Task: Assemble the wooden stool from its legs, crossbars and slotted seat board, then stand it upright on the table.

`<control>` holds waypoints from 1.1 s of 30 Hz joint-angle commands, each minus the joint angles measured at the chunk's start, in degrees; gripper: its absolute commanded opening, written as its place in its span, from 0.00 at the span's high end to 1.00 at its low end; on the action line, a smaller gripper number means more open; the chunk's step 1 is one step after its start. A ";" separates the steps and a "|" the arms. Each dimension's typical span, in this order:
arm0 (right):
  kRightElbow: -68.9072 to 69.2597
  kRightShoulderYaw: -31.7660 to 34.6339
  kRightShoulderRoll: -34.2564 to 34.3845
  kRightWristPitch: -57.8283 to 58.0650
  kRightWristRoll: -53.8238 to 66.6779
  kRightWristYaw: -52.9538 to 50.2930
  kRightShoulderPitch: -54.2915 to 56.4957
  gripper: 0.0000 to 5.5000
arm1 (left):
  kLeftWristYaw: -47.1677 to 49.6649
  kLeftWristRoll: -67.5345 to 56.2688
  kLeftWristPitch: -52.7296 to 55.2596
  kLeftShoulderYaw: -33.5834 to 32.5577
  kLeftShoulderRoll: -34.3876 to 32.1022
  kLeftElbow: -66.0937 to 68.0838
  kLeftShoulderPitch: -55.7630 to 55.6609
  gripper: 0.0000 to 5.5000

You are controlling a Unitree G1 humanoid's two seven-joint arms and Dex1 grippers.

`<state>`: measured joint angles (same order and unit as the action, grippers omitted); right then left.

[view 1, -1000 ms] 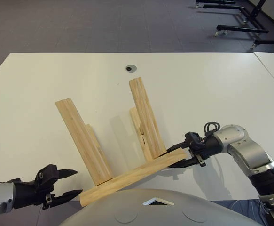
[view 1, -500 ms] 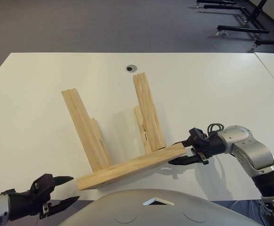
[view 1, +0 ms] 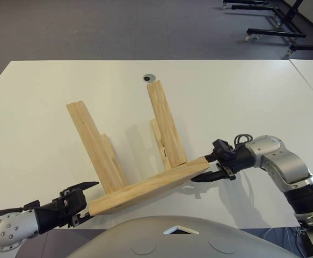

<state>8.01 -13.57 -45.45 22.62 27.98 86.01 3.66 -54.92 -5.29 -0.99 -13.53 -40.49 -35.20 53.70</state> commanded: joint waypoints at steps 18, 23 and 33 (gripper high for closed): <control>-1.77 -0.12 4.14 3.93 0.91 -3.81 4.08 0.69 | -0.53 -7.22 -0.03 8.88 3.53 7.75 -10.91 0.37; -1.36 2.43 4.14 7.35 4.56 -3.25 4.84 0.69 | -4.07 -14.81 1.62 5.76 1.03 6.47 -10.34 0.53; 10.14 7.01 -0.96 21.58 13.56 -7.17 0.88 0.71 | -17.66 -33.56 13.65 -5.24 -9.09 4.84 -9.94 0.71</control>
<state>13.63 -8.59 -44.90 39.55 39.03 82.66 6.17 -69.88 -34.51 9.50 -14.89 -46.72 -29.19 42.15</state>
